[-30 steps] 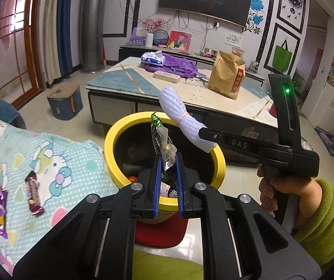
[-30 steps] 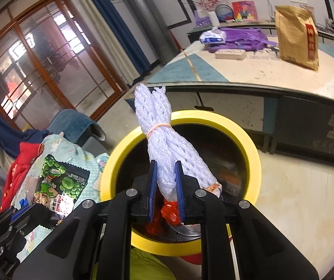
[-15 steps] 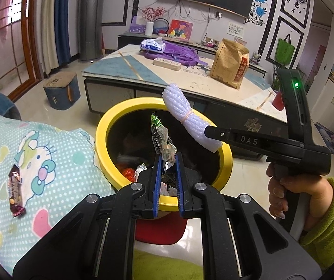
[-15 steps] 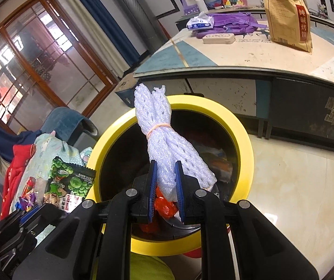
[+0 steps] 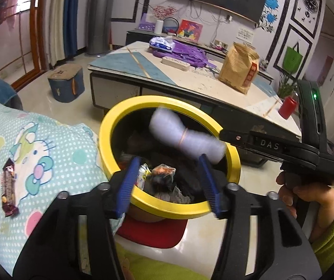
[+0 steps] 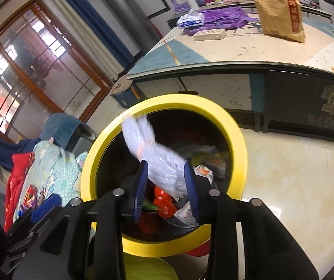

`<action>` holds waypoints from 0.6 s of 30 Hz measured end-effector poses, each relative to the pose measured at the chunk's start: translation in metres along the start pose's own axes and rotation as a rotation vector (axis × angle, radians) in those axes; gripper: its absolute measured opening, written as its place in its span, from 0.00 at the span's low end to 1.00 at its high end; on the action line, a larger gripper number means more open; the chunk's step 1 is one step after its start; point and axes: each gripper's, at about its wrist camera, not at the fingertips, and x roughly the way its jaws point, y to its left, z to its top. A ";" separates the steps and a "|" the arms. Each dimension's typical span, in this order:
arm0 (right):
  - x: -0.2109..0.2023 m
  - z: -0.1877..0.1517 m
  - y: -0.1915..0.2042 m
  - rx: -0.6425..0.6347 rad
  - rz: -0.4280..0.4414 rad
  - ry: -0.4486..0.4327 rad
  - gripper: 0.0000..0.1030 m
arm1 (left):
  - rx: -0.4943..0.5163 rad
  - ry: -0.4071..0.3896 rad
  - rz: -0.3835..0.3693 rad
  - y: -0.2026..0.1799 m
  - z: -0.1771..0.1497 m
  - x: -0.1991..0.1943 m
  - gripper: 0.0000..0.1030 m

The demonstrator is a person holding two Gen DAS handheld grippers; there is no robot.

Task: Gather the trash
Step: 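Open both tools to drop the wrapper and foam net into the bin, then move both open tools back over the trash on the bed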

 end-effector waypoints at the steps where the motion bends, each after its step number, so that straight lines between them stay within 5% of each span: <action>1: -0.001 0.000 -0.001 0.005 -0.003 -0.003 0.36 | -0.001 -0.004 0.009 0.001 0.000 -0.002 0.55; 6: -0.002 0.001 0.000 0.006 -0.002 -0.004 0.40 | -0.042 -0.029 0.023 0.007 -0.001 -0.016 0.84; 8: -0.005 0.001 0.005 -0.013 -0.001 -0.013 0.42 | -0.055 -0.035 0.026 0.009 -0.001 -0.022 0.88; 14: -0.015 0.002 0.018 -0.044 0.007 -0.050 0.61 | -0.063 -0.065 0.069 0.012 -0.001 -0.039 0.89; 18: -0.017 0.003 0.024 -0.054 0.011 -0.053 0.63 | -0.082 -0.087 0.088 0.018 0.000 -0.051 0.89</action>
